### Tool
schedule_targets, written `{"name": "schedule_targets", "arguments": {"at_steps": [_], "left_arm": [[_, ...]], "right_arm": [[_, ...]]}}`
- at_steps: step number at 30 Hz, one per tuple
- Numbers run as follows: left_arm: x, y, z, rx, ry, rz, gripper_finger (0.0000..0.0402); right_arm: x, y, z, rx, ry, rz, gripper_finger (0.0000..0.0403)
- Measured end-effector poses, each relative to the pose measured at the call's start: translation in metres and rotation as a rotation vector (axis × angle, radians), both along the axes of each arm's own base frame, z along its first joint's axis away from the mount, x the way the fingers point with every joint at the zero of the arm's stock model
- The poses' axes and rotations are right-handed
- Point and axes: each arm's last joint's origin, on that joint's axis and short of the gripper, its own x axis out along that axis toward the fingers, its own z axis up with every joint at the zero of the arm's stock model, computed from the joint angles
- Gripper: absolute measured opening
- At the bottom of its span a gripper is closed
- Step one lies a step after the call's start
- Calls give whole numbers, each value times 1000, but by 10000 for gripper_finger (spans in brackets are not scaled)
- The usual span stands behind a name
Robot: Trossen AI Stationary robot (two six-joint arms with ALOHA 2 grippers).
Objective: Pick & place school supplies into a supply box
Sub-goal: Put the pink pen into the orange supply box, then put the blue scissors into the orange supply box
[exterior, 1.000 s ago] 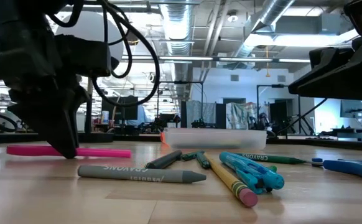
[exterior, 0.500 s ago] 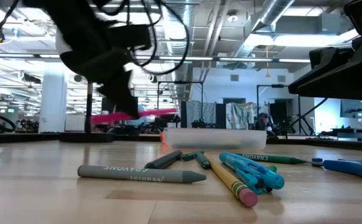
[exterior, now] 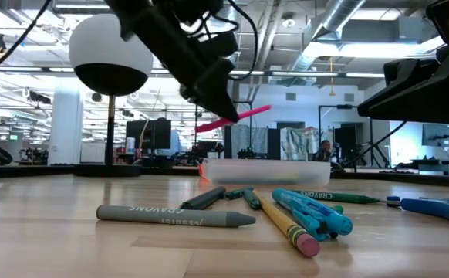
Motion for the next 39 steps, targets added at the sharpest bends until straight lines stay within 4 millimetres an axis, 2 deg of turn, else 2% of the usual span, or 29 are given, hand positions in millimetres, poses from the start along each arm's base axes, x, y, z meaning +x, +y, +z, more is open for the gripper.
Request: {"name": "schedule_targets", "arguments": {"at_steps": [6, 12, 23, 30, 33, 39], "left_arm": [[14, 20, -13, 67, -2, -93, 41], [17, 32, -24, 100, 52, -94, 41], [24, 44, -41, 148, 84, -114, 41], [25, 45, -39, 175, 72, -126, 42], [26, 45, -37, 199, 66, -143, 52], [27, 46, -36, 222, 56, -125, 98]], "right_arm": [[0, 0, -1, 24, 7, -9, 92], [-1, -1, -3, 24, 19, -14, 92], [-1, 0, -3, 23, 18, -14, 92], [0, -2, -3, 21, 20, -22, 92], [1, -3, -3, 21, 20, -28, 92], [3, -5, -3, 21, 20, -37, 92]]}}
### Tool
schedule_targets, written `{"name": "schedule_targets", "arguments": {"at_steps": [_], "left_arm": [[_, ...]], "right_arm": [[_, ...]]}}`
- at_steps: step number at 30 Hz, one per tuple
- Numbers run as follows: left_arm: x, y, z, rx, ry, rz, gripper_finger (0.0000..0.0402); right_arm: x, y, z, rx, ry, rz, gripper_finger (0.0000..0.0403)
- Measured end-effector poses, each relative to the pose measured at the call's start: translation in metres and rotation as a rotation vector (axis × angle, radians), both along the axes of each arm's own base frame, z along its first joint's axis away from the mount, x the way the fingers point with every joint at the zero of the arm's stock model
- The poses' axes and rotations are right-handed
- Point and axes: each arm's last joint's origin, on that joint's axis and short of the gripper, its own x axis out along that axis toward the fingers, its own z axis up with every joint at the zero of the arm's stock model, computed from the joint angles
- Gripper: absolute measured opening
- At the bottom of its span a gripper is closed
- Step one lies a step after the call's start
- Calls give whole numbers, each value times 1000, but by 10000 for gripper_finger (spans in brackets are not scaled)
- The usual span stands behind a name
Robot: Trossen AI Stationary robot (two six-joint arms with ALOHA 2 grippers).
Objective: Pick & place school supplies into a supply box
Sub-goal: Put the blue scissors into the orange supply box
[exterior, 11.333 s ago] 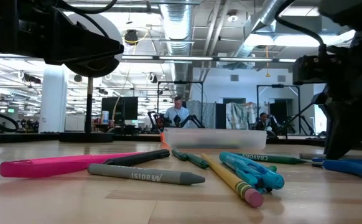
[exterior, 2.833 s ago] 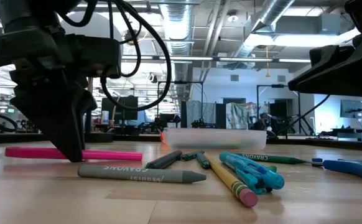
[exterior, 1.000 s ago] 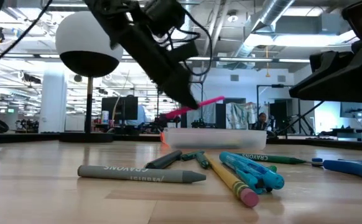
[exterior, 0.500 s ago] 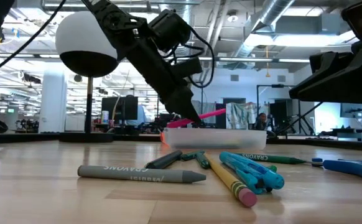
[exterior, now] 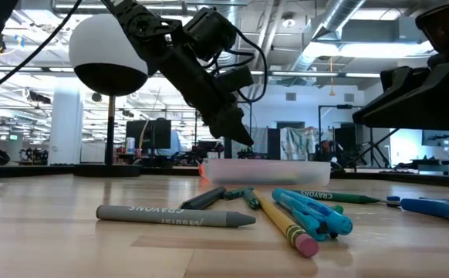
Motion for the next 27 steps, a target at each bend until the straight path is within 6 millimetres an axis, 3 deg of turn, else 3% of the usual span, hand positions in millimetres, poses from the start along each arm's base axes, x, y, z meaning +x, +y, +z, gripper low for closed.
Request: {"name": "schedule_targets", "arguments": {"at_steps": [7, 13, 19, 27], "left_arm": [[1, -4, 0, 10, 2, -11, 130], [-6, -29, 17, 9, 10, -71, 129], [-28, -85, 32, -59, 112, -170, 121], [-67, -170, 12, -37, 132, -230, 118]], "right_arm": [[0, 0, 0, 2, 0, 0, 92], [0, -3, -3, 74, 23, -44, 92], [-3, -3, -8, 178, 62, -90, 92], [13, 22, 7, 229, 144, -20, 92]]}}
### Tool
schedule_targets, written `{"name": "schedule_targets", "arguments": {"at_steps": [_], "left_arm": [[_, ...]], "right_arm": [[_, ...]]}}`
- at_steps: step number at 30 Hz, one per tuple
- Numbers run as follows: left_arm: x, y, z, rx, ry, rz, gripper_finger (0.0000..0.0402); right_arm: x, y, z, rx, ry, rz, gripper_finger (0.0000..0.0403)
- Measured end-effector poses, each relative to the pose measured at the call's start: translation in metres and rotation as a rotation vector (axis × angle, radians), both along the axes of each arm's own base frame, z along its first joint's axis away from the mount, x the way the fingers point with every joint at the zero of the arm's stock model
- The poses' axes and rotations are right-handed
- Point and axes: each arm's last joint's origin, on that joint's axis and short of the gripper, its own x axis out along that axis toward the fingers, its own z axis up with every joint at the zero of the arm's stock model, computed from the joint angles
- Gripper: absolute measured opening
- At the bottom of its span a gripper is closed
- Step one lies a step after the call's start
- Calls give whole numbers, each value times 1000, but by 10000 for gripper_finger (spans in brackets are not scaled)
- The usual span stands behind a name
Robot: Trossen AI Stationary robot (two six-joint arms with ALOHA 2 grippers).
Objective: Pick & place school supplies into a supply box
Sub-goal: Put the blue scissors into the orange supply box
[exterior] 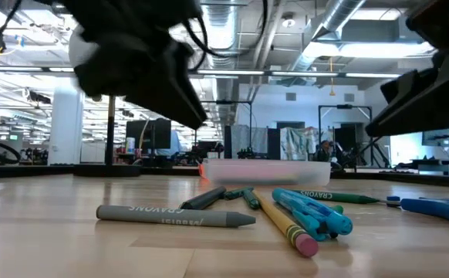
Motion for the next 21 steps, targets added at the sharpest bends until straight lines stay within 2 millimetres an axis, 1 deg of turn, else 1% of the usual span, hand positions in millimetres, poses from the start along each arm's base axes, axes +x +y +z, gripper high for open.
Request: {"name": "schedule_targets", "arguments": {"at_steps": [3, 5, 8, 12, 15, 21], "left_arm": [[-14, -25, -7, 23, -67, -24, 118], [-23, -38, -7, 63, -105, -24, 118], [-35, -52, -10, 104, -158, 26, 118], [-46, -59, -12, 209, -208, 76, 118], [-50, -60, -13, 256, -217, 96, 118], [-52, -55, -19, 276, -196, 103, 118]], "right_arm": [[9, 11, 10, -4, 75, -31, 92], [14, 16, 19, 12, 123, -73, 92], [19, 23, 31, 84, 156, -156, 91], [21, 33, 44, 219, 165, -235, 91], [15, 40, 46, 291, 179, -267, 91], [0, 55, 47, 411, 190, -295, 91]]}}
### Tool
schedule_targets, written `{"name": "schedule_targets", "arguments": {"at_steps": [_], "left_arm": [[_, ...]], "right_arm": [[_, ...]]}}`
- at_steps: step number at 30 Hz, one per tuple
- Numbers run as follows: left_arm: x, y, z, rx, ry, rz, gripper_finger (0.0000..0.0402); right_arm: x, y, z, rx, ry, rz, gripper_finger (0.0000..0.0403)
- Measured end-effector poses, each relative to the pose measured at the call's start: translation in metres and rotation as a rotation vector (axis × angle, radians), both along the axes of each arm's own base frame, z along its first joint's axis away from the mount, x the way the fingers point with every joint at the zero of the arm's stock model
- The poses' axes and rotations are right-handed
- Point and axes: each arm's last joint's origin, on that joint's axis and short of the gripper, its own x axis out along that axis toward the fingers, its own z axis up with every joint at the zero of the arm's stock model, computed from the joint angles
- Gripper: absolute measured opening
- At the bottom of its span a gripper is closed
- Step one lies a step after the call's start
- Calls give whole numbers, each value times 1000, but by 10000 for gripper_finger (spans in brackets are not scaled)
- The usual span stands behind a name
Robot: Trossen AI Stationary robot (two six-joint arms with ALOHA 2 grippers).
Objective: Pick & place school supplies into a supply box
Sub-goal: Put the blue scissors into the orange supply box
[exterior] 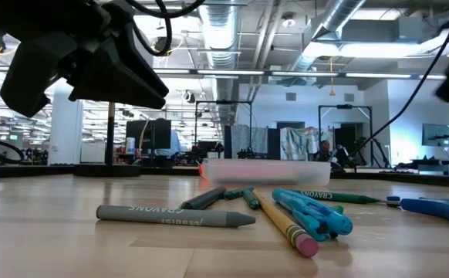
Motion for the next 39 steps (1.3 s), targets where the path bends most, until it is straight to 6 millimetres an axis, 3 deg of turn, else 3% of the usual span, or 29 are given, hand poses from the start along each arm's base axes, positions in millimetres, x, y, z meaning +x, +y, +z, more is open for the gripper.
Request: {"name": "schedule_targets", "arguments": {"at_steps": [9, 23, 32, 39], "left_arm": [[6, 9, -1, -31, -1, 33, 118], [9, 14, -1, -68, -2, 48, 118], [9, 14, -1, -68, -2, 49, 118], [9, 14, -1, -68, -2, 49, 118]], "right_arm": [[-11, 1, -10, 35, 77, -66, 91], [-24, 11, -16, -65, 142, 106, 91], [-19, 26, -5, -68, 105, 328, 91], [-4, 38, 25, -240, 7, 436, 91]]}}
